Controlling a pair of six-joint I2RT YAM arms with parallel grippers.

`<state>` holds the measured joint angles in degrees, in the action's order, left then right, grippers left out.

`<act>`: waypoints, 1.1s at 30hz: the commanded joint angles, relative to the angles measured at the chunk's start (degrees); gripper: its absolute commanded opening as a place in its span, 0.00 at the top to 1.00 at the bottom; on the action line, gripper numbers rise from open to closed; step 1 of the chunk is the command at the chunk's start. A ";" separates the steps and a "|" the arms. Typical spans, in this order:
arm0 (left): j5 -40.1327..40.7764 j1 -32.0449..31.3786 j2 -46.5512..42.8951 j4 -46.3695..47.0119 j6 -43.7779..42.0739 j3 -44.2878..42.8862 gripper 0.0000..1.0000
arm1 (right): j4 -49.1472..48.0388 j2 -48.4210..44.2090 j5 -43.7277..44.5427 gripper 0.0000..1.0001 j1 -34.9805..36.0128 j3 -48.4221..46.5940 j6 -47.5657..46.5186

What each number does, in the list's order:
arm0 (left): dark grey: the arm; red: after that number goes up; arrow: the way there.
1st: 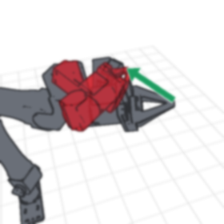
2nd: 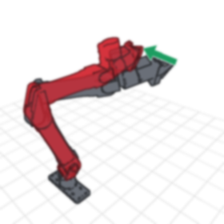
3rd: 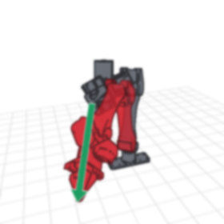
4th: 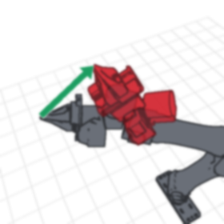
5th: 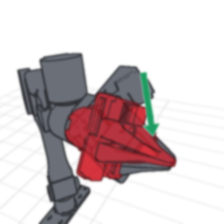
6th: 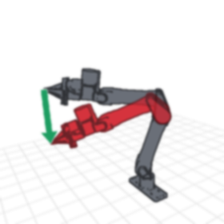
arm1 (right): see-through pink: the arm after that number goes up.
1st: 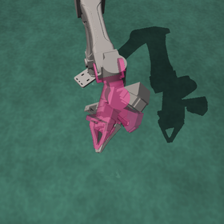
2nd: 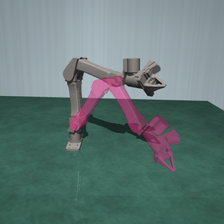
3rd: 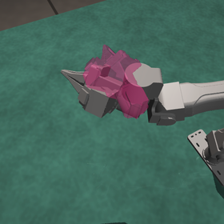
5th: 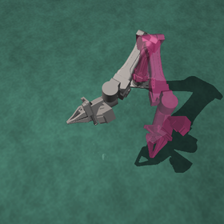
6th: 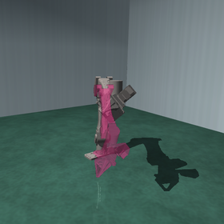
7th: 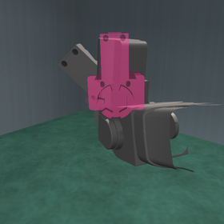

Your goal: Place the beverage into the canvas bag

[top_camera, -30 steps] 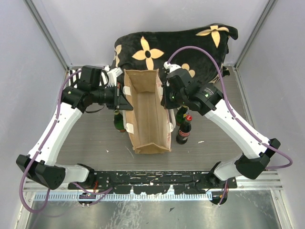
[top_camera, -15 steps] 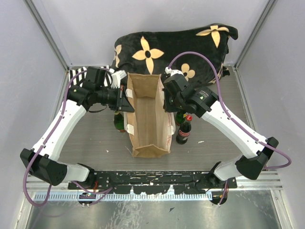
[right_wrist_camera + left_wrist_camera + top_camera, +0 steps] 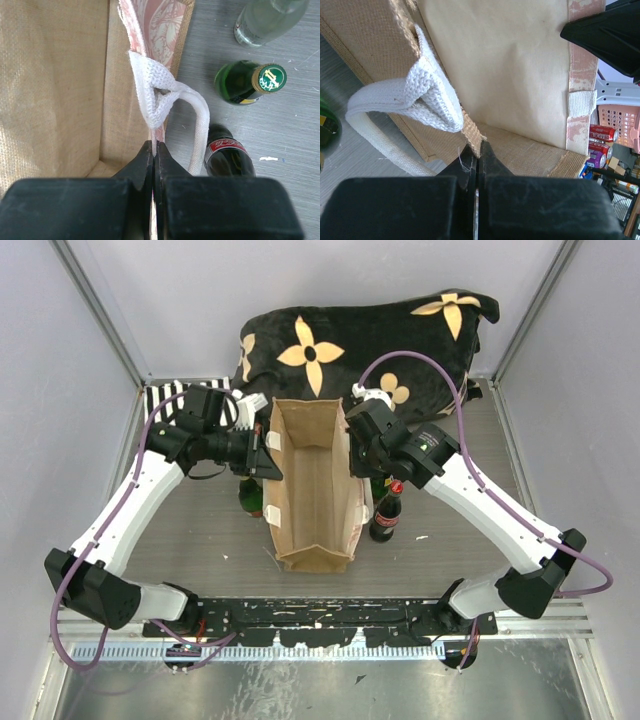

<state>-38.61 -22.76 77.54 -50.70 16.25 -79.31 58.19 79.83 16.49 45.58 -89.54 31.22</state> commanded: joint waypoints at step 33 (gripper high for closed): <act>15.54 2.46 -3.96 10.94 -1.66 -1.94 0.00 | -10.48 -21.86 25.49 0.06 -0.92 20.01 0.09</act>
<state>-23.40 -20.60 74.17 -42.19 15.22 -80.88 52.53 61.60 37.45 44.80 -74.15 30.41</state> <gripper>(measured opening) 0.995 0.936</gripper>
